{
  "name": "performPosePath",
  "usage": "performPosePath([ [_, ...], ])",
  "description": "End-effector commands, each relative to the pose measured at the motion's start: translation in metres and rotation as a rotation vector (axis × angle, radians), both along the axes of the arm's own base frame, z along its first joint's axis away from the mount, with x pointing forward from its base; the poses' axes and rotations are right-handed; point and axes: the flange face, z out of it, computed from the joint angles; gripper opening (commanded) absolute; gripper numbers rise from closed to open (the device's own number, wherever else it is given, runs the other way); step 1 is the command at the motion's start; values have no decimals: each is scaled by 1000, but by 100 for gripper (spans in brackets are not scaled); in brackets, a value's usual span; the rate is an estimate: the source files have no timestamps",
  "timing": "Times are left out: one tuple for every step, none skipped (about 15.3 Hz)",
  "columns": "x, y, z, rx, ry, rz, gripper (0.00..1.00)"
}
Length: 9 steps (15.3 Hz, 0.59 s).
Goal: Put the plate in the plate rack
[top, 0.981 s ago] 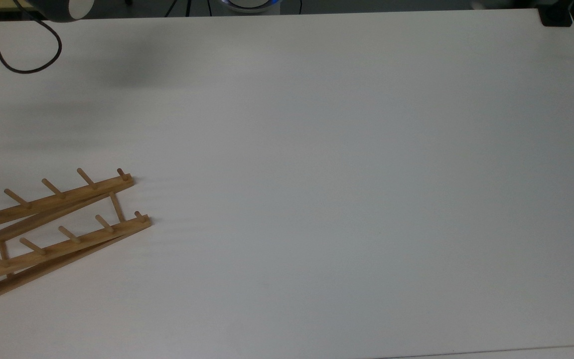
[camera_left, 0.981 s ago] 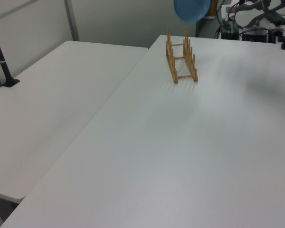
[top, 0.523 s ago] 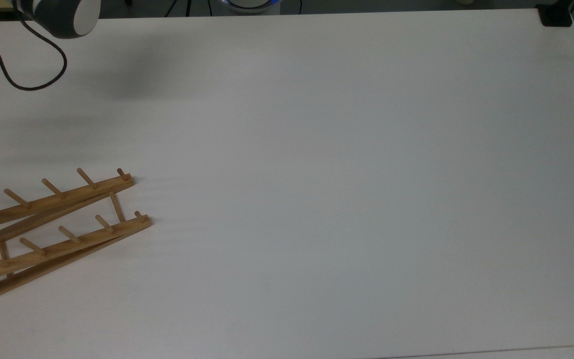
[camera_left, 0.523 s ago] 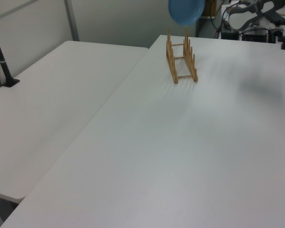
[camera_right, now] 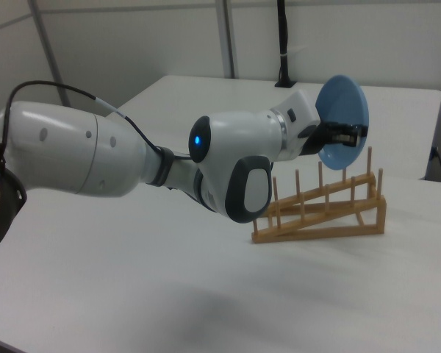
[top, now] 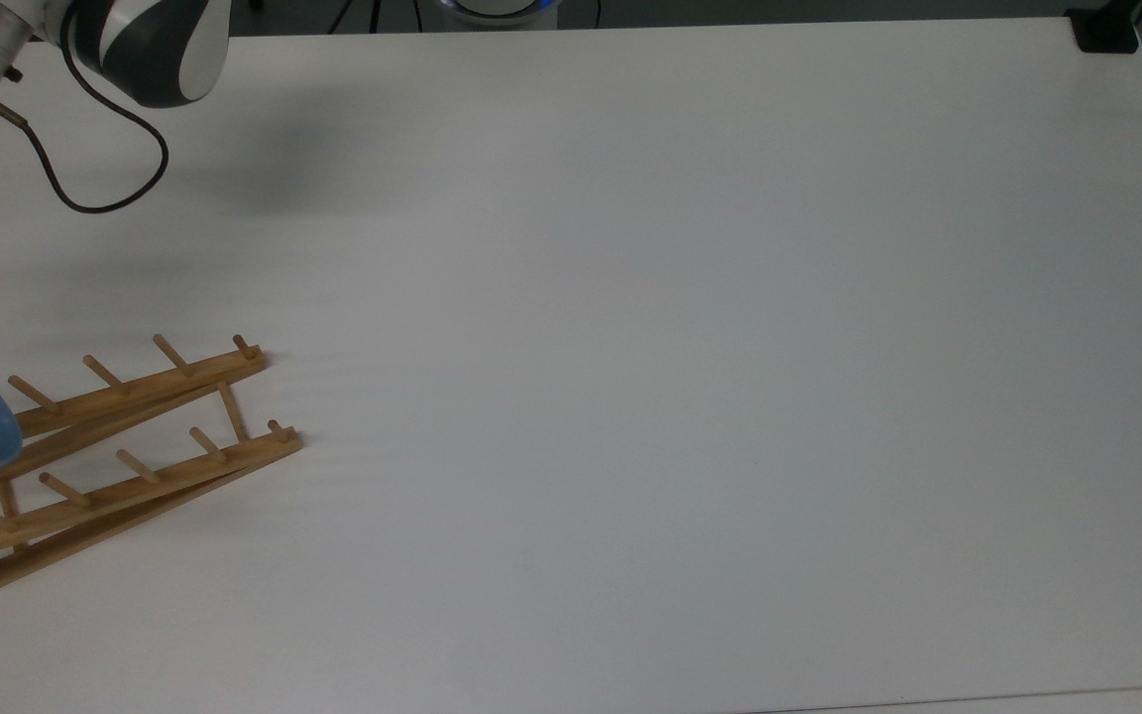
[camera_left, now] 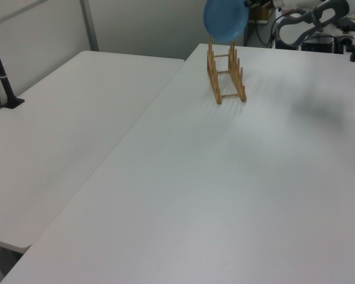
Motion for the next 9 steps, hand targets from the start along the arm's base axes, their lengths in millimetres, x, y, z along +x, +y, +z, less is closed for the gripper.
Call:
performPosePath([
  [2, -7, -9, -21, -9, -20, 0],
  [1, -11, -12, -24, -2, -27, 0],
  [2, -10, -14, -23, 0, -26, 0],
  [5, -8, -20, -14, 3, -28, 0],
  [7, -7, -19, -8, -6, -31, 0],
  [8, -5, -16, 1, -18, -35, 0],
  [11, -3, -14, 4, -26, -35, 0],
  [12, -2, -14, 7, -31, -35, 0],
  [13, -1, -12, 7, -35, -34, 0],
])
